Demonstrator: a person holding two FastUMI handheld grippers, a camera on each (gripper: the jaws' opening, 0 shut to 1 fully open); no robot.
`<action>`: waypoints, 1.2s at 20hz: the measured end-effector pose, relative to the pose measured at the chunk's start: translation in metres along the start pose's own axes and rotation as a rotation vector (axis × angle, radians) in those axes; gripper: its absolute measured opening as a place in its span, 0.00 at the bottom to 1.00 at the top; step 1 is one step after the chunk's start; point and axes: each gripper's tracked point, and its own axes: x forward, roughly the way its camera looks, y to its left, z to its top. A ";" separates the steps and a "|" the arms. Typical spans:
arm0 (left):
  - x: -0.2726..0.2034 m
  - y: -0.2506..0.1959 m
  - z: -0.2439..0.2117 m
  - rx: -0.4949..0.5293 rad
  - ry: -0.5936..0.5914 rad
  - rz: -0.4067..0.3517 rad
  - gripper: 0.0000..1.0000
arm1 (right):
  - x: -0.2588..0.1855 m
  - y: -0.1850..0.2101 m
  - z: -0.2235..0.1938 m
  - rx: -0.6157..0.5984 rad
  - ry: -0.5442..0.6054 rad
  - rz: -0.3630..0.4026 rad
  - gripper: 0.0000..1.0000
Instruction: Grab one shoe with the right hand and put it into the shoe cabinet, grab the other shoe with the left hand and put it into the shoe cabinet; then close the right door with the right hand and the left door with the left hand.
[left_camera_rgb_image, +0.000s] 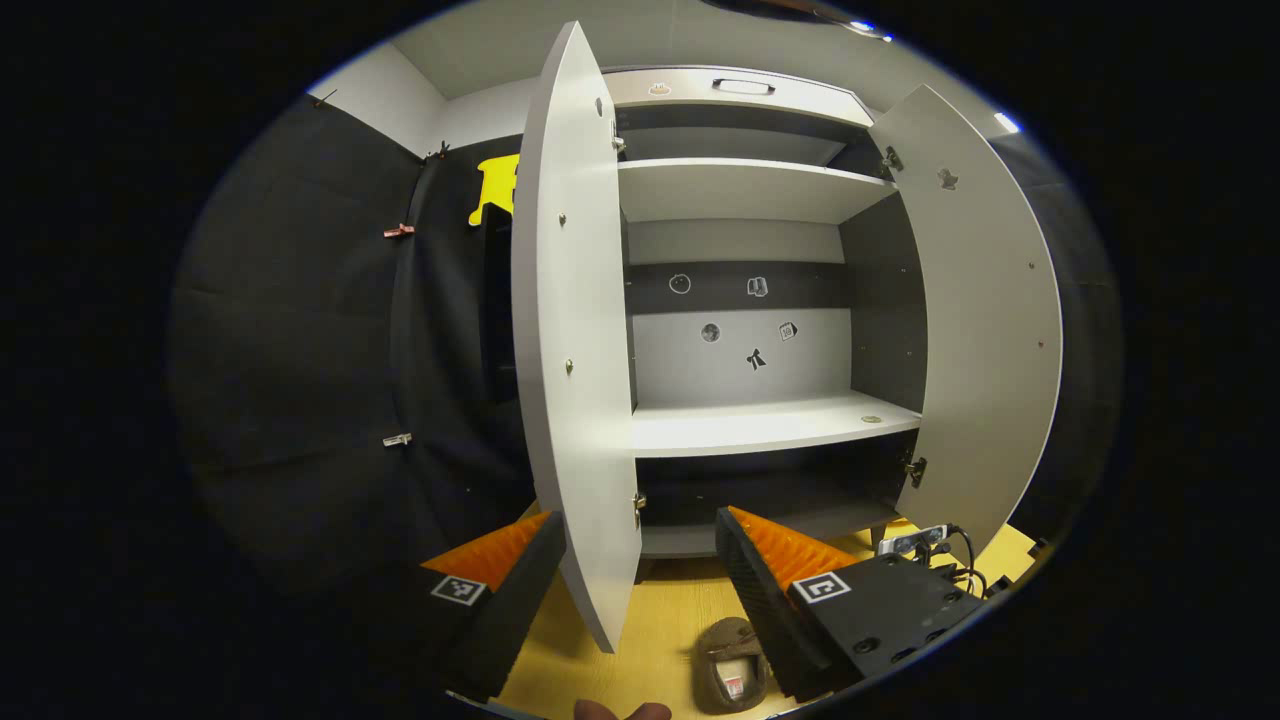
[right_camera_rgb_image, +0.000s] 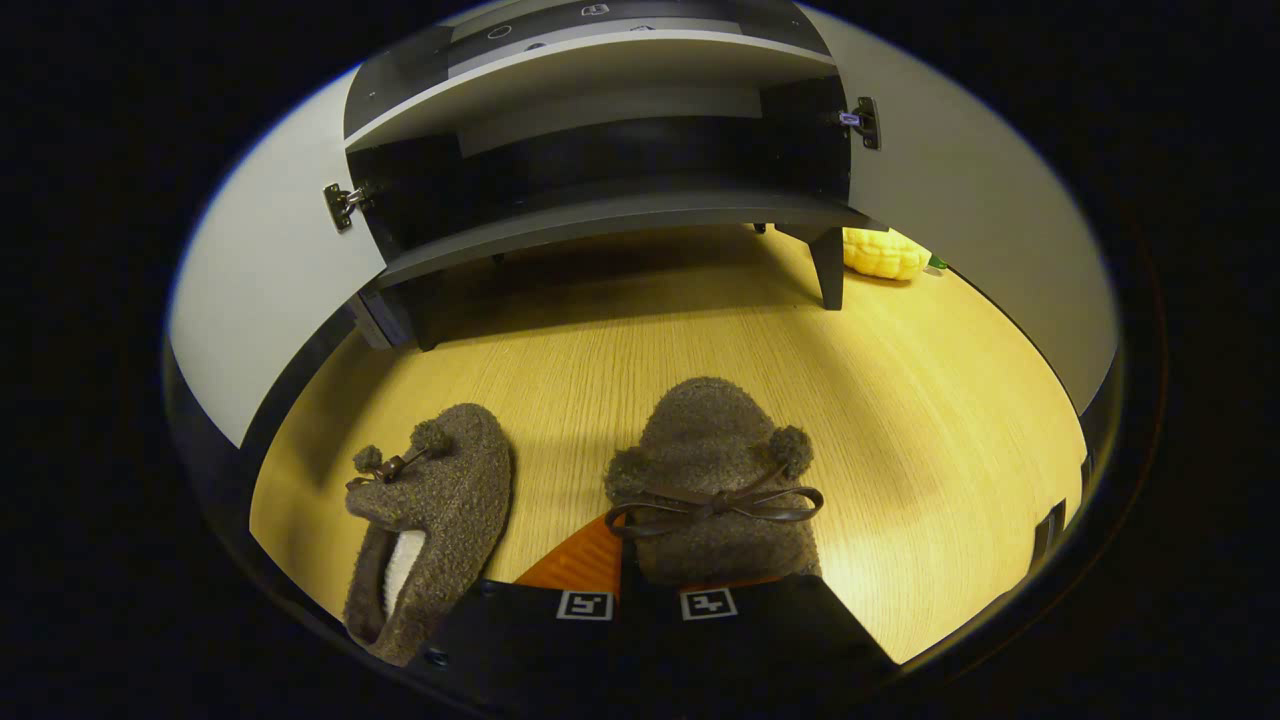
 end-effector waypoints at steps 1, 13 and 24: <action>0.000 0.001 -0.001 -0.003 0.002 -0.001 0.95 | -0.007 -0.001 0.004 0.014 0.001 0.004 0.10; -0.003 -0.019 0.005 -0.043 0.001 -0.045 0.95 | -0.160 0.035 0.236 0.038 -0.291 0.132 0.10; 0.001 -0.035 0.026 -0.039 -0.041 -0.093 0.95 | -0.130 0.077 0.425 -0.050 -0.410 0.149 0.10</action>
